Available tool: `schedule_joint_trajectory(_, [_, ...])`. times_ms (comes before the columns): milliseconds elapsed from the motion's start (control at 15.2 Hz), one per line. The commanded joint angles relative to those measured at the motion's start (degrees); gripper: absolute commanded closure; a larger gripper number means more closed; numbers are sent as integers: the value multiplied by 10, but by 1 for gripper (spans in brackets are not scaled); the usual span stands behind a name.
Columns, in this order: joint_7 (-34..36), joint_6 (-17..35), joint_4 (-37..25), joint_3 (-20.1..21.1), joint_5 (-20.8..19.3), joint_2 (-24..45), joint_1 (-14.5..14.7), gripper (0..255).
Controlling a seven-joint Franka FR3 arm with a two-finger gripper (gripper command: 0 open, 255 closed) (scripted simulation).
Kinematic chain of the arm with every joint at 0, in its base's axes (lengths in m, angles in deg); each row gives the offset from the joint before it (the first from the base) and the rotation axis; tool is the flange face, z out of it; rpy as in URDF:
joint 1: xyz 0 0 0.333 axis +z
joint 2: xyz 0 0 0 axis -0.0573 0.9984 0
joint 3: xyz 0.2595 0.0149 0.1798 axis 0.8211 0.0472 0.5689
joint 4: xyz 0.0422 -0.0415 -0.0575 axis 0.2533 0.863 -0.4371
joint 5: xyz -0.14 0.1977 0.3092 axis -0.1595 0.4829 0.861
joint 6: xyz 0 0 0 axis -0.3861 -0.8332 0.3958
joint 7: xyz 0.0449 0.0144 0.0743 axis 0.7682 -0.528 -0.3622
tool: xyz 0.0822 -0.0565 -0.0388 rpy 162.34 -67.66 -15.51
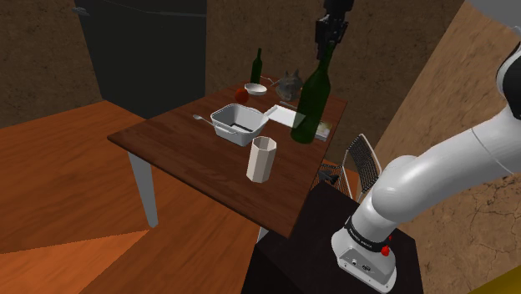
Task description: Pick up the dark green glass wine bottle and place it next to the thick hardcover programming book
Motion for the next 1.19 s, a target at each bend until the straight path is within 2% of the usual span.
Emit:
schedule_joint_trajectory(0, [-1, -17, -29, 0, 0, 12, 0, 255])
schedule_joint_trajectory(660, [-6, -104, -177, 0, 0, 73, 0, 255])
schedule_joint_trajectory(1122, [-12, -177, -311, 0, 0, 133, 0, 255])
